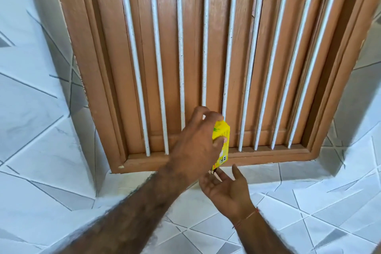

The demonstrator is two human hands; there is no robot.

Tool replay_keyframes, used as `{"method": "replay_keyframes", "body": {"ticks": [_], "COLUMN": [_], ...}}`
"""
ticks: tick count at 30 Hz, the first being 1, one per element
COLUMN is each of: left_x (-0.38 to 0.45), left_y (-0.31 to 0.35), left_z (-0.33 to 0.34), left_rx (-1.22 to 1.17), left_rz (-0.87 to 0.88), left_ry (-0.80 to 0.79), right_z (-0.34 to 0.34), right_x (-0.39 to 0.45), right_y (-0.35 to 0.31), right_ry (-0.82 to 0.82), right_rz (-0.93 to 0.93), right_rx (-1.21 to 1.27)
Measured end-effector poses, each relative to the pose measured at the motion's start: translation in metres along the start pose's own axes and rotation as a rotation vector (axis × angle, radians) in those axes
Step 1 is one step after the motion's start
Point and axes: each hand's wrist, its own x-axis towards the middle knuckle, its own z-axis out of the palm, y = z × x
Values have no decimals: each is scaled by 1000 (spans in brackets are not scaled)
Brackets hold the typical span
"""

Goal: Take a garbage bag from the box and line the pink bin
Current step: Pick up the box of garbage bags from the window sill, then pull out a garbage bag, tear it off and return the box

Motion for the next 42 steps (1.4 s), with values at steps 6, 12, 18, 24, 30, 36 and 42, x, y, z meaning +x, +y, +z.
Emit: {"method": "replay_keyframes", "body": {"ticks": [6, 12, 18, 24, 30, 36, 42], "left_x": [27, -32, -65, -58, -49, -26, 4], "left_y": [5, -119, -153, -138, -45, -61, -82], "left_z": [-12, -3, 45, 45, 75, 73, 39], "left_rx": [-88, -401, -248, 316, -542, -670, -737], "left_rz": [-99, -782, -936, -879, -673, -905, -988], "left_ry": [195, 513, 504, 402, -262, -122, 85], "right_z": [-11, -21, -19, -7, 7, 11, 4], "right_x": [6, 1, 11, 8, 7, -2, -22], "right_y": [-18, -71, -91, -72, -38, -41, -32], "right_ry": [-51, -39, 114, 90, 76, -41, -122], "right_rz": [-14, -111, -289, -361, -392, 40, 55], "right_rx": [19, -150, -377, -485, -678, -333, -219]}}
